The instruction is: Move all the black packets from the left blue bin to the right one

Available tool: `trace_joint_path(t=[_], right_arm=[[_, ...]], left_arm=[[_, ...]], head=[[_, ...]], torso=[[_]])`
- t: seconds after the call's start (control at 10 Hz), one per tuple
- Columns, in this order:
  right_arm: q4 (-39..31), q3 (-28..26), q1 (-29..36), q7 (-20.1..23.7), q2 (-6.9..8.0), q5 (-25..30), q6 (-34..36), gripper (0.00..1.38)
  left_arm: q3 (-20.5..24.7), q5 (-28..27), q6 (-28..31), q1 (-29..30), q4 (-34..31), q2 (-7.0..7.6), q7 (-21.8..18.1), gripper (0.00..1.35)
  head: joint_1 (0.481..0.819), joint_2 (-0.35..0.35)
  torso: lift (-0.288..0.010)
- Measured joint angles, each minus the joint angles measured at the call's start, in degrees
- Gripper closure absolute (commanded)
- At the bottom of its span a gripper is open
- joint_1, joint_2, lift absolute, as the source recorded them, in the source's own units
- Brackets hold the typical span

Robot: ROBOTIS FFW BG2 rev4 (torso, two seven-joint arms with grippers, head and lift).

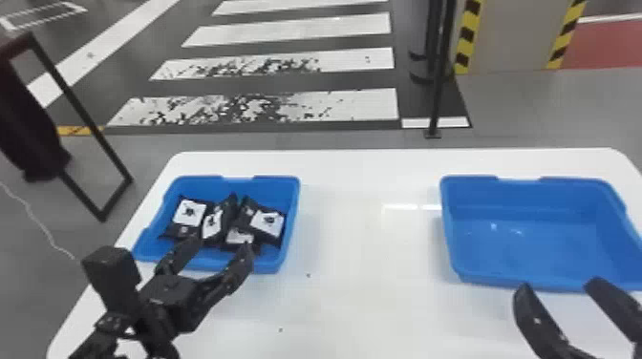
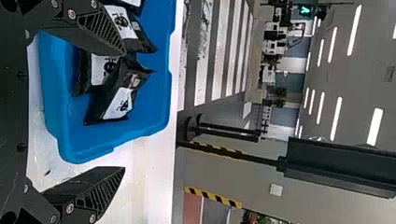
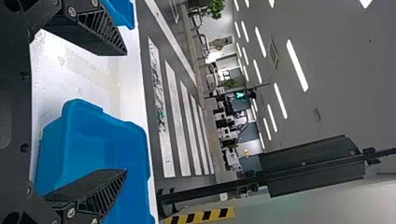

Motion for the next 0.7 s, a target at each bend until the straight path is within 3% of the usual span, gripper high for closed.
trace_joint_path(t=[0.5,0.7], right_arm=[[0.29,0.00,-0.14,0.00,0.00,-0.22,0.02,0.13],[0.41,0.00,-0.06,0.02,0.00,-0.33,0.01,0.13]], left_arm=[[1.18,0.09,4.40,-12.64,10.56,1.78,-0.04,0.16],[-0.32,0.53,7.34,-18.22,16.47,3.58,-1.70,0.16]], head=[[0.695,0.190],[0.695,0.182]], torso=[[-0.140],[-0.140]])
